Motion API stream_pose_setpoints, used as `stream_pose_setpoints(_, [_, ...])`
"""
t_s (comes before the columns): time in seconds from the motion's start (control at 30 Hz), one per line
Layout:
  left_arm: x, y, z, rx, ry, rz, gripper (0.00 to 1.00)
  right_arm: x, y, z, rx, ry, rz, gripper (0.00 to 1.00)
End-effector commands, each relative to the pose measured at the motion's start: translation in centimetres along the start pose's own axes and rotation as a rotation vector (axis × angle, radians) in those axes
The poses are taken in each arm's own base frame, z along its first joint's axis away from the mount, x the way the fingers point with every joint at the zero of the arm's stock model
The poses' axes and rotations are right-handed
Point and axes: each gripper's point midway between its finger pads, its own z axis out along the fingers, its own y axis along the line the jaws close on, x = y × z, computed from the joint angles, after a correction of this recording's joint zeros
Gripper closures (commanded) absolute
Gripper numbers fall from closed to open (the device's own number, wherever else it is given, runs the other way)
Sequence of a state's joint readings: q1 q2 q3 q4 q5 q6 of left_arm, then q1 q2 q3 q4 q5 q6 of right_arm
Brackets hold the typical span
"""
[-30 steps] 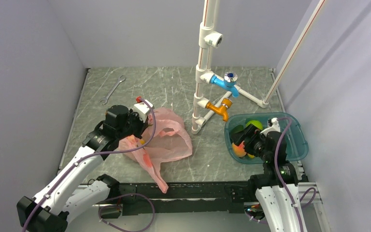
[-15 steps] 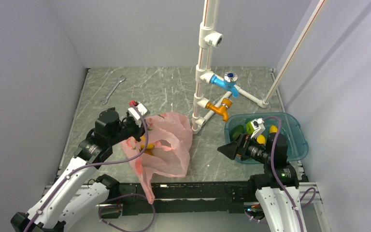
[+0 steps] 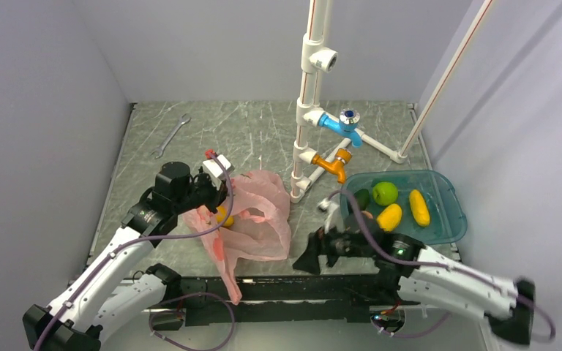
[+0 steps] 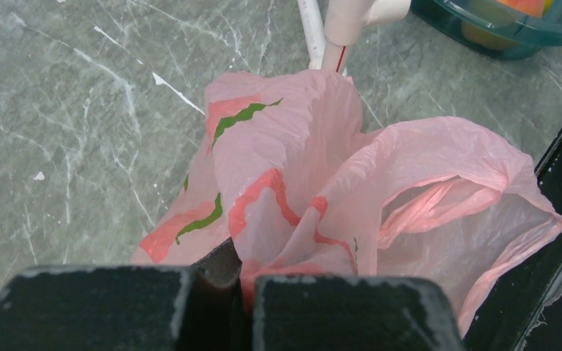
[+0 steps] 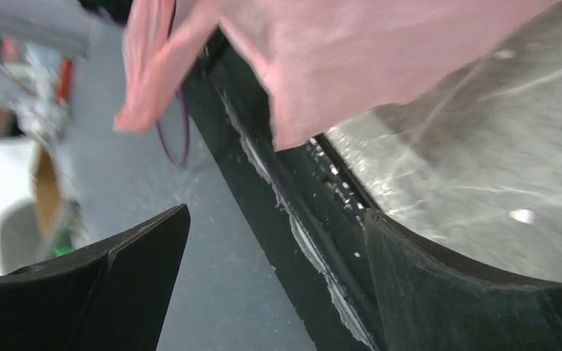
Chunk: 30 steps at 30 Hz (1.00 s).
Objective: Take the fake fruits out of the plastic bag
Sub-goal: Take out the fake fruit from the plastic bag.
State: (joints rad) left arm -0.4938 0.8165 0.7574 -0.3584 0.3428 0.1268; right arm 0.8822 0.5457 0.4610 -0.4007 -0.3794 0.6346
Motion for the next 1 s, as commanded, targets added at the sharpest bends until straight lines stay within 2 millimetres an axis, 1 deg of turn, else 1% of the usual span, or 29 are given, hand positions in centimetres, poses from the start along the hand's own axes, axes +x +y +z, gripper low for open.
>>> stream_pose_setpoints(0.0, [-1.4, 0.1, -0.3, -0.006, -0.036, 0.017, 1.0, -3.8, 3.9, 3.7, 0.091, -0.215, -0.171, 0.09])
stream_pose_setpoints(0.03, [-1.4, 0.1, -0.3, -0.006, -0.036, 0.018, 1.0, -4.0, 5.0, 4.6, 0.101, -0.212, -0.213, 0.09])
stream_pose_setpoints(0.1, [-1.6, 0.0, -0.4, 0.0, -0.042, 0.023, 1.0, -4.6, 7.6, 6.6, 0.117, -0.203, -0.3, 0.18])
stream_pose_setpoints(0.17, [-1.7, -0.3, -0.5, 0.015, -0.051, 0.026, 1.0, -5.9, 9.5, 8.8, 0.141, -0.215, -0.373, 0.27])
stream_pose_setpoints(0.23, [-2.1, -0.8, -0.7, 0.034, -0.07, 0.033, 1.0, -7.4, 10.4, 10.8, 0.175, -0.255, -0.413, 0.38])
stream_pose_setpoints(0.27, [-2.4, -1.0, -1.0, 0.042, -0.087, 0.039, 1.0, -8.0, 10.4, 11.8, 0.199, -0.272, -0.432, 0.42])
stream_pose_setpoints(0.33, [-2.8, -1.3, -1.4, 0.049, -0.114, 0.048, 1.0, -9.3, 11.3, 13.7, 0.204, -0.311, -0.493, 0.43])
stream_pose_setpoints(0.47, [-3.6, -1.7, -2.3, 0.053, -0.173, 0.072, 1.0, -10.4, 11.5, 17.1, 0.236, -0.347, -0.585, 0.46])
stream_pose_setpoints(0.5, [-3.7, -1.8, -2.5, 0.055, -0.183, 0.078, 1.0, -10.5, 11.2, 17.9, 0.245, -0.355, -0.596, 0.46])
stream_pose_setpoints(0.57, [-3.9, -1.9, -2.7, 0.059, -0.192, 0.083, 1.0, -10.6, 9.5, 19.5, 0.277, -0.367, -0.601, 0.46])
stream_pose_setpoints(0.67, [-4.1, -2.3, -2.8, 0.076, -0.2, 0.084, 1.0, -11.5, 6.0, 21.0, 0.35, -0.382, -0.574, 0.48])
stream_pose_setpoints(0.77, [-4.2, -2.6, -2.8, 0.093, -0.21, 0.085, 1.0, -11.2, 4.2, 22.3, 0.341, -0.397, -0.596, 0.48])
stream_pose_setpoints(0.83, [-4.1, -2.5, -2.6, 0.094, -0.202, 0.082, 1.0, -10.8, 3.1, 23.4, 0.346, -0.414, -0.629, 0.42])
stream_pose_setpoints(0.97, [-3.7, -2.3, -2.2, 0.09, -0.178, 0.072, 1.0, -10.4, 1.7, 25.7, 0.355, -0.398, -0.671, 0.3])
